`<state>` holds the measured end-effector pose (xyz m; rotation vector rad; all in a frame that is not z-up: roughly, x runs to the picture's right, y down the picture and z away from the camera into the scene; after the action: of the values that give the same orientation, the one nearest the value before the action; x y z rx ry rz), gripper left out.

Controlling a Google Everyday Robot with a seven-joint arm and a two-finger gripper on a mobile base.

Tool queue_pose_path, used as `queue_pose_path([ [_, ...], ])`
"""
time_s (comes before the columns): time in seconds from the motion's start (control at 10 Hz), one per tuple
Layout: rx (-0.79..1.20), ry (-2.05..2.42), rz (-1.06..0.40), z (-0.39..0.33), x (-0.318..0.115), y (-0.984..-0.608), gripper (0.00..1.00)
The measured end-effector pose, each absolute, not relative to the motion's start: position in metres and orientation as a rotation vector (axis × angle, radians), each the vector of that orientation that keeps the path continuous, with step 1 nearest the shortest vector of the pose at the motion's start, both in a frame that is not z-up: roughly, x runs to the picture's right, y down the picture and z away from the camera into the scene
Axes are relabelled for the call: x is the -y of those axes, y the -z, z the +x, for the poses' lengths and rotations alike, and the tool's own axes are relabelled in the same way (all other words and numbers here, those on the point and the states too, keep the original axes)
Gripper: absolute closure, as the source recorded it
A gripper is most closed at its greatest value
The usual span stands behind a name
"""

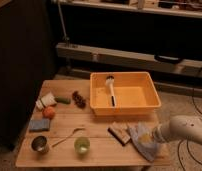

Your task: Wipe table surface with towel

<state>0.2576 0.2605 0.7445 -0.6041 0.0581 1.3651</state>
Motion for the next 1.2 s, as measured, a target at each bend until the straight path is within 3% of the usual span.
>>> queue_pose_path([
  [0.5,-0.021,-1.268,-0.633,0.234,-0.283,-0.735,0.35],
  [1.0,-0.043,-1.229,-0.637,0.206,-0.277,-0.762,0.35],
  [1.2,-0.056,-1.198,-0.650,0.191,-0.276,-0.776,0.49],
])
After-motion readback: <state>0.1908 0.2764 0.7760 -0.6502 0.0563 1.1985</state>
